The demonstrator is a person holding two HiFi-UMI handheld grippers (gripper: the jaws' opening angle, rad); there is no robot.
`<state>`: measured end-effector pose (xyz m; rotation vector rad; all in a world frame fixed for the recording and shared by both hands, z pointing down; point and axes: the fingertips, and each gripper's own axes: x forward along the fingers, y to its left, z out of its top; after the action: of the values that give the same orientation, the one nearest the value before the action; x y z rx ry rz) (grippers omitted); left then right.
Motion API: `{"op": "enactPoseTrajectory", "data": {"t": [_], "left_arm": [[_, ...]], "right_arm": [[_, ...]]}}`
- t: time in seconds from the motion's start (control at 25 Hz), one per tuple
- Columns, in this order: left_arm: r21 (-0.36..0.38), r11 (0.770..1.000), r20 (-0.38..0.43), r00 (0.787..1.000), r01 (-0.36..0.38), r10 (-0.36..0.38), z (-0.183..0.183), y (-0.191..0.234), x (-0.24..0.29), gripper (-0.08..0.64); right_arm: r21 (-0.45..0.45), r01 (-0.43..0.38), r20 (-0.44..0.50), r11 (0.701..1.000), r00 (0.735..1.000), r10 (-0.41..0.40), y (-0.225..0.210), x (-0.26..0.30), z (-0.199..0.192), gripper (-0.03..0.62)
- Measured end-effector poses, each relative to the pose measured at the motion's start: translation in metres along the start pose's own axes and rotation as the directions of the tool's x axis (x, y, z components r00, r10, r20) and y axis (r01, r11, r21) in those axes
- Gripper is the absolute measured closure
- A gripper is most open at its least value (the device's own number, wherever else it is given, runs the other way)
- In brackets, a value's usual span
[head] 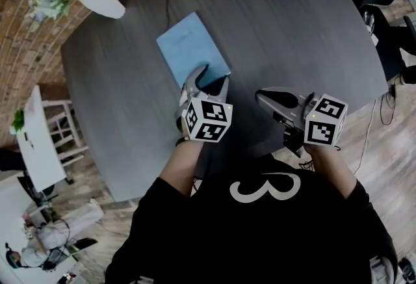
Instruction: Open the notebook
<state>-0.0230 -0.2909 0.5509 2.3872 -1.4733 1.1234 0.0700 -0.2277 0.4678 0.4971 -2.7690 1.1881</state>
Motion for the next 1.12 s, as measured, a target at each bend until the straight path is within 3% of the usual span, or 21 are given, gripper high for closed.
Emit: {"op": "enactPoseTrajectory", "data": {"t": [0.28, 0.6, 0.88, 1.12], "left_arm": [[0.006, 1.0, 0.012, 1.0, -0.019, 0.019, 0.002, 0.003, -0.005, 0.324], [0.052, 0.998, 0.043, 0.998, -0.042, 0.04, 0.012, 0.002, -0.017, 0.407], [0.093, 0.99, 0.076, 0.992, -0.108, 0.101, 0.02, 0.006, -0.033, 0.499], [0.048, 0.984, 0.1, 0.981, -0.169, 0.164, 0.025, 0.021, -0.056, 0.519]], "right_arm": [[-0.005, -0.015, 0.003, 1.0, 1.0, 0.015, 0.006, -0.001, 0.001, 0.591], [-0.021, -0.03, 0.021, 0.999, 0.999, 0.031, 0.015, -0.004, 0.01, 0.591], [-0.058, -0.05, 0.031, 0.997, 0.998, 0.052, 0.028, -0.007, 0.022, 0.591], [-0.097, -0.079, 0.032, 0.992, 0.996, 0.083, 0.046, -0.006, 0.031, 0.591]]}}
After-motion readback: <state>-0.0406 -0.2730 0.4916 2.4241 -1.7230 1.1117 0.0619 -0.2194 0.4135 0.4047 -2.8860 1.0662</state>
